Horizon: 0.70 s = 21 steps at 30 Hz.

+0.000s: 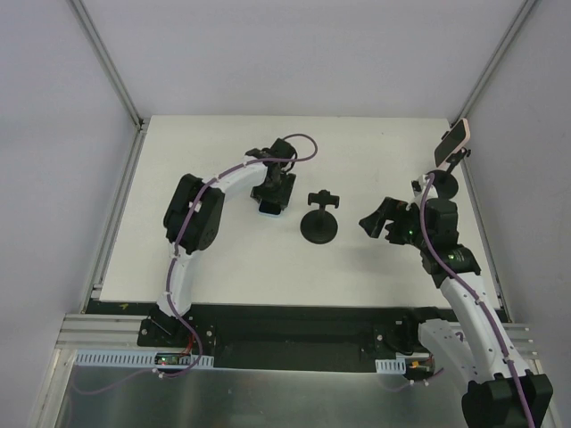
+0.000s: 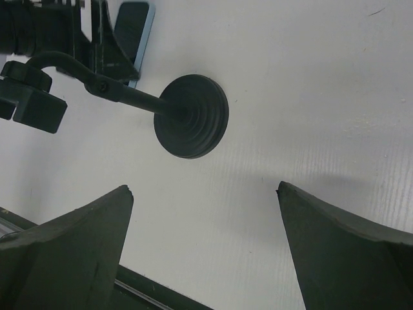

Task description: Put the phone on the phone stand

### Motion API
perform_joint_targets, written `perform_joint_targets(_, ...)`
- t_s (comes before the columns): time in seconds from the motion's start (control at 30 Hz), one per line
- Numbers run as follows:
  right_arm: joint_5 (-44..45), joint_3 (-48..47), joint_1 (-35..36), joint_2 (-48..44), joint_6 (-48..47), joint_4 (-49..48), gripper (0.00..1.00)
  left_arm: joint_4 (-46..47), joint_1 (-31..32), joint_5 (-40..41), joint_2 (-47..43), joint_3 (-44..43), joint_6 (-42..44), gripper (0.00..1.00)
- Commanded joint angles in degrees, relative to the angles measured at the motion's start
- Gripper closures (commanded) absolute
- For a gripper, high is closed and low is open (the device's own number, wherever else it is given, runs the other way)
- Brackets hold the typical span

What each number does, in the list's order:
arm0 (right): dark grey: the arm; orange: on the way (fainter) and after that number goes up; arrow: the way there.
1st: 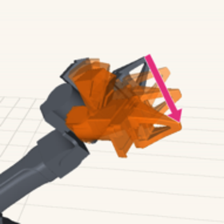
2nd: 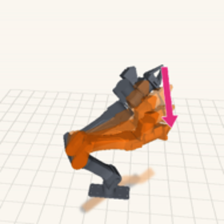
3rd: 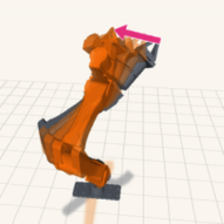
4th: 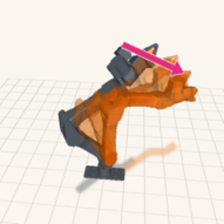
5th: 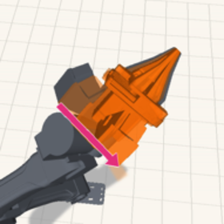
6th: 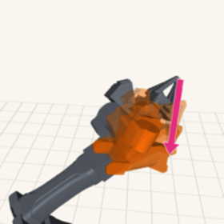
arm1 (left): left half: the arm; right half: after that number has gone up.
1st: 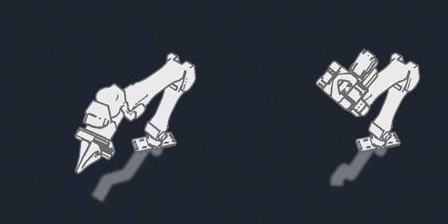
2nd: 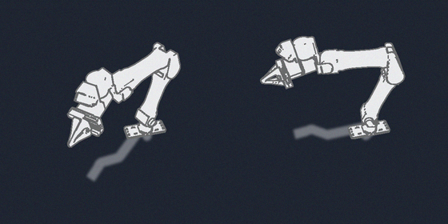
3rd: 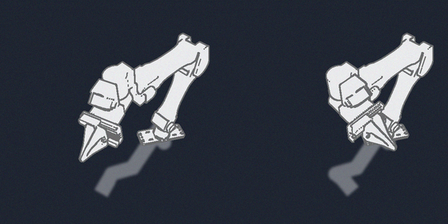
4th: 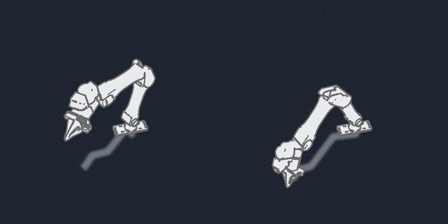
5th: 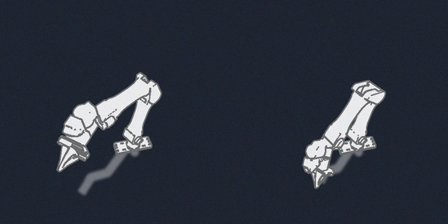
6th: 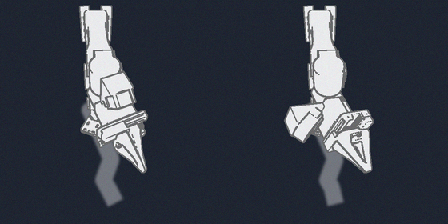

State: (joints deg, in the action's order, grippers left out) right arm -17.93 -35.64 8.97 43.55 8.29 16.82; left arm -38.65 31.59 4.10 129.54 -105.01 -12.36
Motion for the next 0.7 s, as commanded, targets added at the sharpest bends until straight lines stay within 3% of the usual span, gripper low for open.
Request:
perform_joint_targets(0.0,-0.17,0.48,-0.27,1.09,0.67,-2.75,0.03,-4.53,1.62,4.25,-11.64,17.53,-6.36,0.96)
perform_joint_targets(0.07,-0.87,0.04,-0.36,1.71,0.58,-2.93,0.03,-3.01,2.07,3.9,-14.56,24.05,-7.58,0.91)
perform_joint_targets(0.2,-0.7,-0.22,-0.36,1.45,-0.03,-2.67,0.03,-0.64,2.16,2.41,-19.05,27.58,-6.89,0.43)
perform_joint_targets(0.23,-0.61,-0.22,-0.36,1.36,-0.03,-2.49,0.03,0.32,2.16,2.67,-19.06,26.97,-6.63,0.26)
perform_joint_targets(0.27,-0.61,-0.31,-0.36,1.28,0.05,-2.49,0.03,0.25,1.98,2.84,-18.1,26.09,-6.28,0.22)
perform_joint_targets(0.43,-0.61,-0.57,-0.36,0.49,0.05,-1.53,0.03,-0.37,1.19,3.11,-13.26,17.58,-5.66,0.14)
perform_joint_targets(0.67,0.0,-1.01,-0.36,-0.66,-0.56,-0.03,0.03,-2.12,-0.13,1.26,-6.76,11.23,-6.8,0.15)
